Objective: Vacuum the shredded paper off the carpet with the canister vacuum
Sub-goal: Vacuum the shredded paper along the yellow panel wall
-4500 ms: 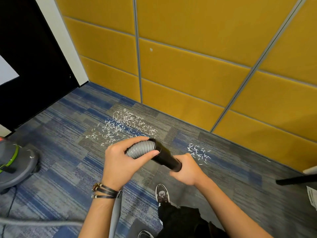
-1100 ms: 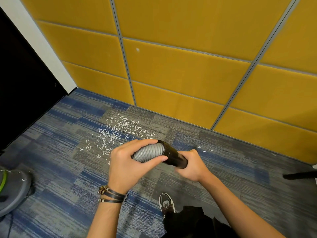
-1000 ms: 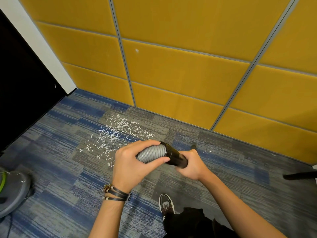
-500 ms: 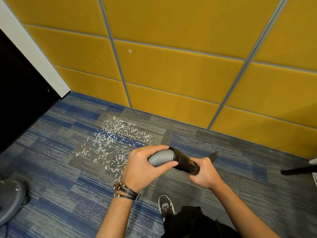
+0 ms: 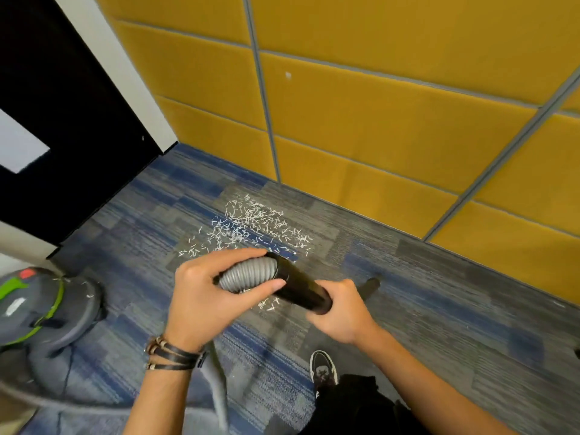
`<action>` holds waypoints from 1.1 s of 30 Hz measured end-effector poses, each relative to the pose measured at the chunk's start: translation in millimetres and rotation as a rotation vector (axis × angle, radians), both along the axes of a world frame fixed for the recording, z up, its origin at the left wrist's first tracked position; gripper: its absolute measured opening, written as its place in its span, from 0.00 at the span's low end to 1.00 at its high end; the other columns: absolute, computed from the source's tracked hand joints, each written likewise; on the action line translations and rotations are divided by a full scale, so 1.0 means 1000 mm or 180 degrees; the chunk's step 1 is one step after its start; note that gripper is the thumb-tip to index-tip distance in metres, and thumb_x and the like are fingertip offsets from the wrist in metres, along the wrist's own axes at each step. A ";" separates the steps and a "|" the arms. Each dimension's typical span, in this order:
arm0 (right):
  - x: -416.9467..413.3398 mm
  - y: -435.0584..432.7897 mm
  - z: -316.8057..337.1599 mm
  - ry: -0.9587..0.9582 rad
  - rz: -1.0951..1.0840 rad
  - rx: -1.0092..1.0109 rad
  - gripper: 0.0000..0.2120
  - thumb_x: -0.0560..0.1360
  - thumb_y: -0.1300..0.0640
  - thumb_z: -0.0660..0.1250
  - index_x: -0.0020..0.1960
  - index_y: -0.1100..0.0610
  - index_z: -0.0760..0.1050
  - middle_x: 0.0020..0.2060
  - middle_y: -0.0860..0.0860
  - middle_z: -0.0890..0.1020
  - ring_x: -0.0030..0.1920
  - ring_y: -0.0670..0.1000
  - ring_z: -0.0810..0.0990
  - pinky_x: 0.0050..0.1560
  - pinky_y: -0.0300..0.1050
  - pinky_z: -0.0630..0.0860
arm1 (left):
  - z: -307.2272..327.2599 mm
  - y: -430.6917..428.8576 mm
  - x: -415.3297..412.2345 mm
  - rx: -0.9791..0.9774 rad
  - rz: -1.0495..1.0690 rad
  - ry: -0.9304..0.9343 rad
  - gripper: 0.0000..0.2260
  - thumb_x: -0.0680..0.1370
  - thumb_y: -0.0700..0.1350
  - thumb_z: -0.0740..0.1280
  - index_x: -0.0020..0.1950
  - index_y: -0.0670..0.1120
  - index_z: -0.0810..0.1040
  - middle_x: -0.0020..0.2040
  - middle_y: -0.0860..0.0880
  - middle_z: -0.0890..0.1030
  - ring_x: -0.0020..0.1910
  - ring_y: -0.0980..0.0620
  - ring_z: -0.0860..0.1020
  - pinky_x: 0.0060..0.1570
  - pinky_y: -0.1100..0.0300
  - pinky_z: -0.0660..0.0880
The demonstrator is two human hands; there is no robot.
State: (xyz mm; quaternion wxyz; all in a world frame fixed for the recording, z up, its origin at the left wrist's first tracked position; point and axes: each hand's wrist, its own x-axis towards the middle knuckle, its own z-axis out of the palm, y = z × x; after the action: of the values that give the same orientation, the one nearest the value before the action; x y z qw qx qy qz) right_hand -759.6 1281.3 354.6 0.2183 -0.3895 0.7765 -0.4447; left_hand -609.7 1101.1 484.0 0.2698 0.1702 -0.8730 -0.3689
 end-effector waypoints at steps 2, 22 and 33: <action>0.005 -0.032 0.003 -0.0012 0.0206 -0.0033 0.20 0.66 0.63 0.74 0.31 0.42 0.68 0.23 0.42 0.74 0.26 0.43 0.73 0.31 0.31 0.63 | 0.010 -0.016 0.017 -0.0114 0.0209 -0.0014 0.20 0.68 0.55 0.83 0.56 0.50 0.88 0.52 0.57 0.88 0.50 0.59 0.86 0.54 0.56 0.83; 0.169 -0.167 0.017 -0.0053 0.1176 -0.0092 0.19 0.64 0.63 0.73 0.28 0.46 0.65 0.23 0.43 0.70 0.25 0.43 0.69 0.30 0.33 0.61 | 0.033 -0.085 0.211 -0.0207 0.1000 0.0083 0.20 0.68 0.61 0.81 0.53 0.50 0.88 0.50 0.58 0.87 0.50 0.60 0.86 0.54 0.60 0.81; 0.333 -0.203 0.028 -0.0002 0.0878 -0.0262 0.18 0.63 0.62 0.72 0.28 0.46 0.64 0.23 0.43 0.68 0.24 0.45 0.66 0.28 0.35 0.61 | 0.040 -0.137 0.366 -0.0330 0.0838 0.0325 0.21 0.67 0.59 0.81 0.54 0.49 0.88 0.51 0.56 0.87 0.50 0.60 0.86 0.54 0.62 0.80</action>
State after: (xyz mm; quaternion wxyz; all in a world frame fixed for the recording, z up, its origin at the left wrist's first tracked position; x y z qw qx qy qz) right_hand -426.6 1078.8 382.4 0.2615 -0.5010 0.6966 -0.4421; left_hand -243.2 964.0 523.6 0.3683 0.2501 -0.8462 -0.2929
